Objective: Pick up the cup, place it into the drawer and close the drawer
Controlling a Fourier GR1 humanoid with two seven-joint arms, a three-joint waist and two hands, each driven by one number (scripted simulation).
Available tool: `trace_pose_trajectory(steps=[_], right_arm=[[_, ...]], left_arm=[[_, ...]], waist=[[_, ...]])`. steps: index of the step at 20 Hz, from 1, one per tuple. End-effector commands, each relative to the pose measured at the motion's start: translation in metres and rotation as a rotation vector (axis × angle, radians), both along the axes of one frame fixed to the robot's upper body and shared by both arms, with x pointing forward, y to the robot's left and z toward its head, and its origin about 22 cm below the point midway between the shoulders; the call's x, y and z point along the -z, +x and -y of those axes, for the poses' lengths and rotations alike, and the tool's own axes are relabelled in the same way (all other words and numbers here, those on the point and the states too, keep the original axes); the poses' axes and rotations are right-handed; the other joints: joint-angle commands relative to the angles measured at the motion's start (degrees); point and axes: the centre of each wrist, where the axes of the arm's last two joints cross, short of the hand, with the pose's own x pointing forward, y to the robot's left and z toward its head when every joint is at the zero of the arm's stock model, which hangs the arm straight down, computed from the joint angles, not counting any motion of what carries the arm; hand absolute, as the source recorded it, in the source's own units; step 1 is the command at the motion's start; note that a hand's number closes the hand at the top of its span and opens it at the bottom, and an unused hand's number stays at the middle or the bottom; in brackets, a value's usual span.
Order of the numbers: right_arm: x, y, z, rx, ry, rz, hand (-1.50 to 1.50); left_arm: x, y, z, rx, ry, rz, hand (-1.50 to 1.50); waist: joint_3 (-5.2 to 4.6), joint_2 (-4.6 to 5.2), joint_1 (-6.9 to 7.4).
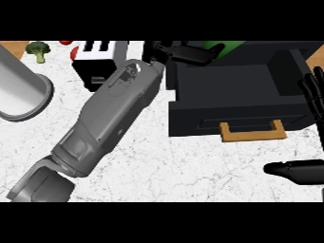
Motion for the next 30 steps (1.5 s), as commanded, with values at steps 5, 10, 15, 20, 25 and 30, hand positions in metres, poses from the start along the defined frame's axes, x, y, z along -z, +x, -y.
trace_pose_trajectory(steps=[5,10,15,20,25,30], right_arm=[[-0.01,0.0,-0.007,-0.001,-0.01,-0.003,-1.5],[-0.009,-0.004,0.007,-0.025,-0.005,0.02,-1.5],[-0.007,0.011,-0.009,-0.044,0.005,0.029,-1.5],[-0.019,0.006,-0.003,-0.038,0.003,0.035,-1.5],[-0.01,0.005,-0.008,-0.154,0.114,0.011,-1.5],[-0.018,0.0,0.001,-0.223,0.08,0.011,1.5]], left_arm=[[0.021,-0.011,0.015,-0.013,0.119,-0.066,1.5],[0.008,-0.003,0.021,-0.027,0.239,-0.073,-1.5],[0.036,-0.012,0.02,-0.049,0.333,-0.111,-1.5],[0.052,-0.015,0.014,-0.094,0.342,-0.069,-1.5],[0.035,-0.023,0.029,-0.057,0.222,0.011,-1.5],[0.012,-0.018,0.033,-0.027,0.107,0.04,-1.5]], waist=[[-0.01,-0.2,-0.14],[0.04,0.28,-1.75],[0.06,0.57,-2.42],[0.0,0.62,-2.43],[-0.01,0.37,-1.91],[-0.03,0.04,-0.03]])
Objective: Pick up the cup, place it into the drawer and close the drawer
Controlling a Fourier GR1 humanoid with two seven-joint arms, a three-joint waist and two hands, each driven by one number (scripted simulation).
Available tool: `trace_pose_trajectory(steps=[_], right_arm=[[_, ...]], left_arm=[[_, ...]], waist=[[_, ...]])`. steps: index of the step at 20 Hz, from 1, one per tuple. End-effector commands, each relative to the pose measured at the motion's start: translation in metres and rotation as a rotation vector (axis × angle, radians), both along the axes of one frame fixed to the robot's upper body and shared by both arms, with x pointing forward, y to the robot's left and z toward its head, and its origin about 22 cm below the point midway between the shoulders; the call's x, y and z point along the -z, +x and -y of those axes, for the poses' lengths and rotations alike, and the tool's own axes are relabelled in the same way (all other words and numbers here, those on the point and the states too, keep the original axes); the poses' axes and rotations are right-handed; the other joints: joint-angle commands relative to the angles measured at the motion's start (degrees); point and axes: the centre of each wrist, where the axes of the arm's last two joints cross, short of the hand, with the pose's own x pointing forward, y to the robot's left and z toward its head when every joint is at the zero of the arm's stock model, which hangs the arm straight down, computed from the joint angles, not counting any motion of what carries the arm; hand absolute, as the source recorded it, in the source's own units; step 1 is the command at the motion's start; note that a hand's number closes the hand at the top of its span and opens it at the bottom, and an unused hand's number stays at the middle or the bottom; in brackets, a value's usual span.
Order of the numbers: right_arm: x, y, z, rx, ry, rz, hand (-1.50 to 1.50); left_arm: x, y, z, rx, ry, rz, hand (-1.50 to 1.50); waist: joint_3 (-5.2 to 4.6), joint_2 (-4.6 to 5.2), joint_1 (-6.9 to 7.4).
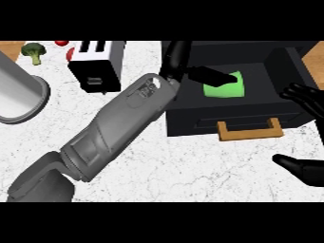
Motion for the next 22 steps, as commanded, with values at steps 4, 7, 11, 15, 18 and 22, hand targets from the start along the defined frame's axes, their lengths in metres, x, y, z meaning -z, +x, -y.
trace_pose_trajectory(steps=[4,7,11,15,18,22], right_arm=[[-0.022,-0.013,-0.002,-0.054,-0.213,0.019,1.5],[-0.013,-0.023,0.011,-0.055,-0.288,-0.018,1.5],[-0.028,-0.038,0.0,-0.034,-0.427,0.005,1.5],[0.002,-0.035,-0.005,0.024,-0.466,-0.049,1.5],[-0.014,-0.023,-0.007,0.092,-0.513,-0.048,1.5],[0.0,0.006,-0.03,0.127,-0.585,-0.024,1.5]], left_arm=[[-0.021,0.007,-0.003,0.001,-0.081,0.028,-1.5],[-0.022,0.002,-0.004,-0.003,-0.111,-0.015,-1.5],[-0.036,0.009,-0.026,-0.046,-0.159,0.01,-1.5],[-0.063,0.014,-0.07,-0.064,-0.175,-0.019,-1.5],[-0.04,0.006,-0.099,-0.064,-0.204,-0.024,-1.5],[-0.018,0.0,-0.129,-0.1,-0.197,-0.032,-1.5]], waist=[[-0.06,-0.63,2.82],[-0.03,-0.91,3.68],[-0.06,-1.04,3.7],[-0.03,-1.16,4.8],[-0.07,-1.14,5.23],[-0.05,-0.78,5.29]])
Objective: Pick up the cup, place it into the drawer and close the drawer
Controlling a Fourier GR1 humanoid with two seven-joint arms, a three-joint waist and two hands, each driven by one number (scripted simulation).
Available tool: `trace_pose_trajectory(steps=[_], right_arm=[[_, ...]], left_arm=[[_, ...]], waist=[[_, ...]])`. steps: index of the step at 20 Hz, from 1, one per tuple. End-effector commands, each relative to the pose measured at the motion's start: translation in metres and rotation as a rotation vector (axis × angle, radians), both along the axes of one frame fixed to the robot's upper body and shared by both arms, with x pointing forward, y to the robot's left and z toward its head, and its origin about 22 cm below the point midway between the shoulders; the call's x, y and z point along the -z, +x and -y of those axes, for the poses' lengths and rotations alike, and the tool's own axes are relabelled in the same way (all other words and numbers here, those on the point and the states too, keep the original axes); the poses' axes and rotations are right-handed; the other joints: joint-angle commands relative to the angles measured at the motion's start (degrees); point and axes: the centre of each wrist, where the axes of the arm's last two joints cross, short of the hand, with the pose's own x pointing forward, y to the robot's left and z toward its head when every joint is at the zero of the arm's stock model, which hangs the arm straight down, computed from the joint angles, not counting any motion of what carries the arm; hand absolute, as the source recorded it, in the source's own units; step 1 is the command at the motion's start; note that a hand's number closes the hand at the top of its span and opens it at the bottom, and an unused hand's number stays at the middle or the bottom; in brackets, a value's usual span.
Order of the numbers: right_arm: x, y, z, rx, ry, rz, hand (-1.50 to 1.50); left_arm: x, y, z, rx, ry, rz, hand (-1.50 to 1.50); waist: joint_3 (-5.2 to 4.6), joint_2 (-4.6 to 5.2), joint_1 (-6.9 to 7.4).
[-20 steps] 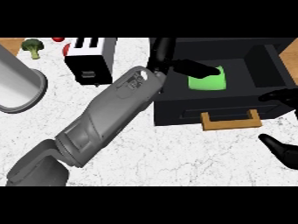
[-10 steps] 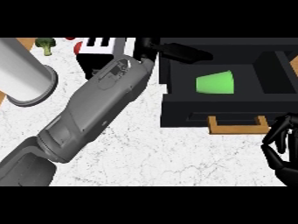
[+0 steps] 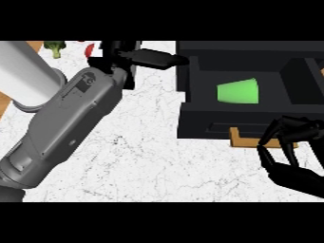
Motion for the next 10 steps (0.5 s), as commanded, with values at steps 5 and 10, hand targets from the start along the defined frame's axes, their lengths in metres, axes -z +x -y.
trace_pose_trajectory(steps=[5,10], right_arm=[[0.047,0.028,-0.024,-0.021,-0.271,0.035,1.5],[0.063,0.043,-0.036,-0.007,-0.497,0.019,1.5]], left_arm=[[-0.002,-0.016,-0.063,-0.011,-0.024,-0.001,-1.5],[0.012,-0.042,-0.1,-0.019,-0.038,-0.022,-1.5]], waist=[[0.06,0.27,0.78],[0.03,-0.01,1.9]])
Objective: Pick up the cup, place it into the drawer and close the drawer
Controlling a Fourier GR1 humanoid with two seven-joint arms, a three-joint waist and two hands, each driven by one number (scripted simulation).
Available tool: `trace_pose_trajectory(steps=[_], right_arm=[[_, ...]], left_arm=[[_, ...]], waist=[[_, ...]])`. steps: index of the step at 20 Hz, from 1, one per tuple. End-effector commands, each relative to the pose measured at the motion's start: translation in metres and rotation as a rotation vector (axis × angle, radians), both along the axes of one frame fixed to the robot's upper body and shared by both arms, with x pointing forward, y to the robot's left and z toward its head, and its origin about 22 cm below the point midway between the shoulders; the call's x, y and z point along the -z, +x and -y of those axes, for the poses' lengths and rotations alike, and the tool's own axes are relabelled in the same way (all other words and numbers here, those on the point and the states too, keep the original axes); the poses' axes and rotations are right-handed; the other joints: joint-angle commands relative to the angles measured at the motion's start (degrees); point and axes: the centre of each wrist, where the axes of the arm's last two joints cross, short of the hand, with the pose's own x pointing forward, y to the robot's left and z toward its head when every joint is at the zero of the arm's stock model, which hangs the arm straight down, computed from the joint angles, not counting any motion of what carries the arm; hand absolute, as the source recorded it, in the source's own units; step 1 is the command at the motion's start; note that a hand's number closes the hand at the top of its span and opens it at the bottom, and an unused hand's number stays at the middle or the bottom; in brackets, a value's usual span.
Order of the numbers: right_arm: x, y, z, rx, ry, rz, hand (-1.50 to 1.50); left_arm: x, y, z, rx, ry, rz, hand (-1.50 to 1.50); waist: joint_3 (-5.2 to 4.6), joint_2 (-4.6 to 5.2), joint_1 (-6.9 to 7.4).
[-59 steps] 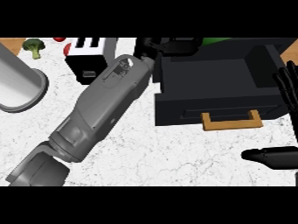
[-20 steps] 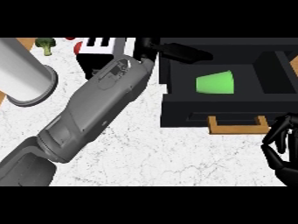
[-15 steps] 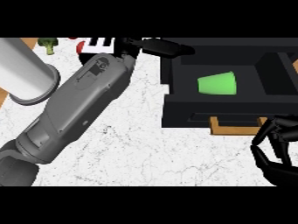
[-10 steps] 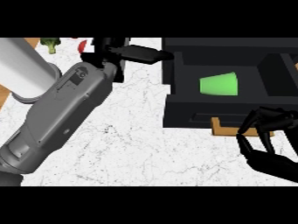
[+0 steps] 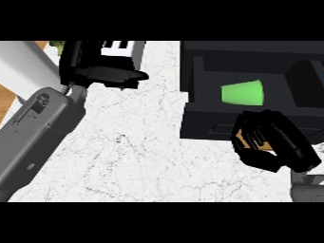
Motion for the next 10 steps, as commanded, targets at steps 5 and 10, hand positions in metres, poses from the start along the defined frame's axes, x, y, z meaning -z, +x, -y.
trace_pose_trajectory(steps=[5,10], right_arm=[[0.053,0.044,-0.033,-0.015,-0.295,0.03,1.5],[0.083,0.081,-0.031,0.003,-0.282,0.009,1.5]], left_arm=[[0.017,-0.028,-0.065,-0.03,0.016,-0.001,-1.5],[0.015,-0.048,-0.086,-0.034,-0.025,-0.007,-1.5]], waist=[[0.04,0.39,0.34],[0.07,0.33,-0.25]])
